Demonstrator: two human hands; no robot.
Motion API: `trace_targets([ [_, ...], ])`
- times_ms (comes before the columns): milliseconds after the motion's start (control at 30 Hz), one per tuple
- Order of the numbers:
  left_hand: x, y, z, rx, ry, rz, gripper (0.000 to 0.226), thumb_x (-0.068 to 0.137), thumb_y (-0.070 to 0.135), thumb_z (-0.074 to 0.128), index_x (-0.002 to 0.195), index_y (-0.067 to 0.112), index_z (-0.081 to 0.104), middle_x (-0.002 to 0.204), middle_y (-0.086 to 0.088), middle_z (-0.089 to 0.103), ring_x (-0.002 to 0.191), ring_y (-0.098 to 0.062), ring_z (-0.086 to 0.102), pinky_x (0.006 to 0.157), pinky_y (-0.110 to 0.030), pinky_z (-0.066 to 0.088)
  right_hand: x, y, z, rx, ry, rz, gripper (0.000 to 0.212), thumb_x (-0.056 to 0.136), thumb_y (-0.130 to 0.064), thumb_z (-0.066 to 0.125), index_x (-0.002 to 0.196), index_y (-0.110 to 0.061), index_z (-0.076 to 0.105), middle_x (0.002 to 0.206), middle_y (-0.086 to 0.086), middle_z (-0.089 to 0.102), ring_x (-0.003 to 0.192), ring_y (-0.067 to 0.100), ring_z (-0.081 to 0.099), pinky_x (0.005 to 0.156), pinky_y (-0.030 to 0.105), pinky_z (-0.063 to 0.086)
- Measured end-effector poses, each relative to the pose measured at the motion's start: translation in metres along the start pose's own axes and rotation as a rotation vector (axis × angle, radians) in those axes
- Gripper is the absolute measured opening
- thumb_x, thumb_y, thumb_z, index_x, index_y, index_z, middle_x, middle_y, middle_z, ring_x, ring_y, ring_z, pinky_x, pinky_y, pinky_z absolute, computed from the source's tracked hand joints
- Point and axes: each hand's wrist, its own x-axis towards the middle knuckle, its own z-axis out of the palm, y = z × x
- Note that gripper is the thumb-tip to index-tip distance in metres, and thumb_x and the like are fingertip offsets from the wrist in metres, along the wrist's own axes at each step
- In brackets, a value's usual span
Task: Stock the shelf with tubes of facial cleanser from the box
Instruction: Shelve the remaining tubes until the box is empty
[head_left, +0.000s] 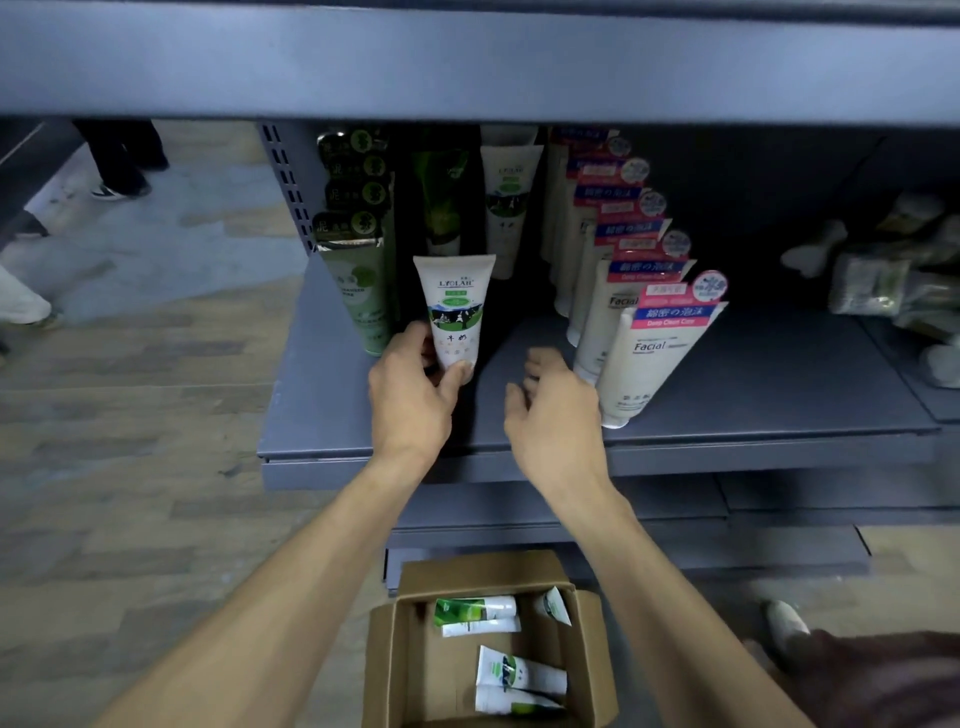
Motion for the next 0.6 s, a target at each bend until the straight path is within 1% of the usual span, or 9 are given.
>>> trace_targets([
  [67,0.001,0.002,0.001,-0.009,-0.004,-0.002,0.025,0.081,0.015,0.076,0.1,0.015,0.06,0.098,0.002,0.068,0.084,-0.009,0.061,0.07,-0.016,0.042,0.0,0.0,-0.006,-0.023,0.013,-0.01,0.039,0.094,-0.014,0.054,0.133,-0.01,0.049,0.121,0.01,0.064,0.11,0.028,0.063,0.094,0.043,0.051],
  [100,0.001,0.003,0.002,-0.011,-0.005,0.001,0.025,0.081,0.015,0.075,0.1,0.014,0.06,0.099,0.001,0.068,0.084,-0.009,0.06,0.07,-0.017,0.044,0.0,0.001,-0.008,-0.037,0.021,-0.02,0.039,0.094,-0.014,0.054,0.132,-0.01,0.049,0.121,0.01,0.064,0.11,0.028,0.063,0.094,0.043,0.051],
  [200,0.005,0.004,0.007,-0.009,-0.007,-0.014,0.025,0.081,0.016,0.076,0.1,0.015,0.06,0.099,0.0,0.068,0.086,-0.013,0.061,0.075,-0.029,0.051,-0.004,0.003,-0.012,-0.065,0.027,-0.058,0.035,0.094,-0.014,0.053,0.129,-0.011,0.052,0.118,0.008,0.065,0.107,0.027,0.064,0.092,0.042,0.051],
  [300,0.011,0.008,0.016,-0.008,-0.003,-0.015,0.026,0.079,0.018,0.077,0.099,0.015,0.06,0.096,0.0,0.068,0.086,-0.015,0.063,0.078,-0.036,0.055,-0.01,0.008,-0.013,-0.064,0.01,-0.071,0.033,0.093,-0.014,0.055,0.126,-0.013,0.054,0.116,0.006,0.065,0.104,0.025,0.065,0.089,0.042,0.053],
  [433,0.02,0.019,0.032,-0.013,-0.009,-0.015,0.024,0.079,0.02,0.076,0.098,0.013,0.061,0.094,-0.002,0.068,0.085,-0.019,0.063,0.078,-0.038,0.055,-0.015,0.013,-0.016,-0.108,0.001,-0.089,0.034,0.092,-0.015,0.058,0.126,-0.015,0.053,0.115,0.006,0.066,0.102,0.024,0.066,0.086,0.042,0.054],
  [600,0.034,0.029,0.053,0.003,-0.022,-0.038,0.029,0.081,0.022,0.075,0.106,0.013,0.063,0.103,-0.005,0.069,0.096,-0.025,0.064,0.085,-0.041,0.053,-0.018,0.016,-0.02,-0.185,-0.018,-0.121,0.035,0.093,-0.017,0.058,0.127,-0.015,0.052,0.116,0.005,0.065,0.103,0.022,0.065,0.083,0.039,0.054],
])
